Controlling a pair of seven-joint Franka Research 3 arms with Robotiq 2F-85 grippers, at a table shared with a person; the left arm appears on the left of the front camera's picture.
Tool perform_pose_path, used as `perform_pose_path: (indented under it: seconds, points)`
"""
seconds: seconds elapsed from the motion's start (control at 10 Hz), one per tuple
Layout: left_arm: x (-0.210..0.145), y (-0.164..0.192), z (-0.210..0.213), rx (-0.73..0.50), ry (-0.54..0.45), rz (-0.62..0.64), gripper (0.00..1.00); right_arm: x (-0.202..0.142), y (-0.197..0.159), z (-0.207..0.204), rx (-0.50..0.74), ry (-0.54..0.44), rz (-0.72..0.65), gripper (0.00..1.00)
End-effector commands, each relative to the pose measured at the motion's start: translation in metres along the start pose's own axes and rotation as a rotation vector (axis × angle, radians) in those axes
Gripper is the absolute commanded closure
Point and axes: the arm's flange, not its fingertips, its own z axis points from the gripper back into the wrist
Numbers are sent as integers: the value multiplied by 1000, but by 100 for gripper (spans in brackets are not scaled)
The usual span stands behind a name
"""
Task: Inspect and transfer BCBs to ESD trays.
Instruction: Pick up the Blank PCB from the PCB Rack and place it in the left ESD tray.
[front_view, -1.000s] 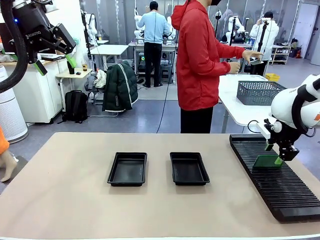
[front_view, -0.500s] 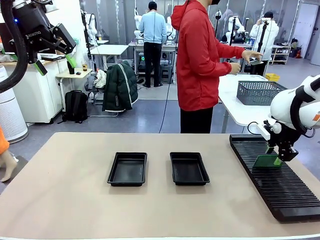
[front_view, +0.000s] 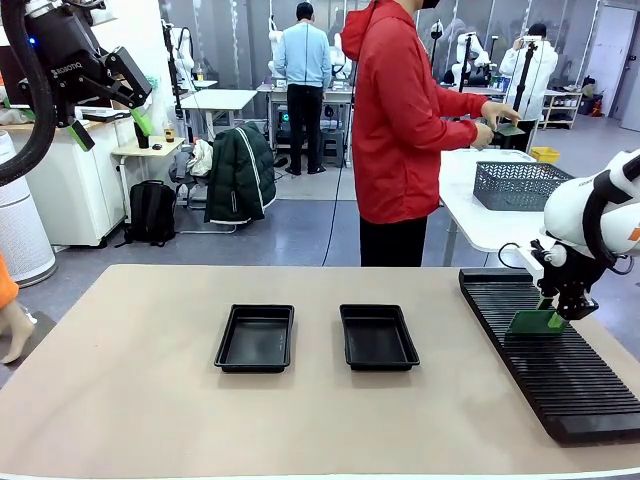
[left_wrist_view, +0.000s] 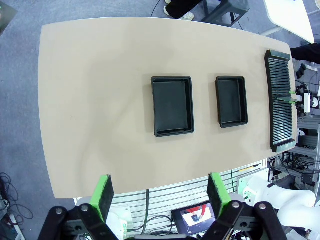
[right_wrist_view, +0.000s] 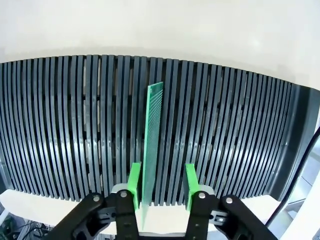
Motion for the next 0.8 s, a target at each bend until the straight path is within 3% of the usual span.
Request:
perform_pose_path:
  seconds: [0.0,0.7]
  points:
    - [-1,1,0,-2,-1,4,0,-5,-1,-2,25,-14,39,60]
    - [-1,1,0,-2,-1,4,0,1,-3,-1,42,-19,61,78]
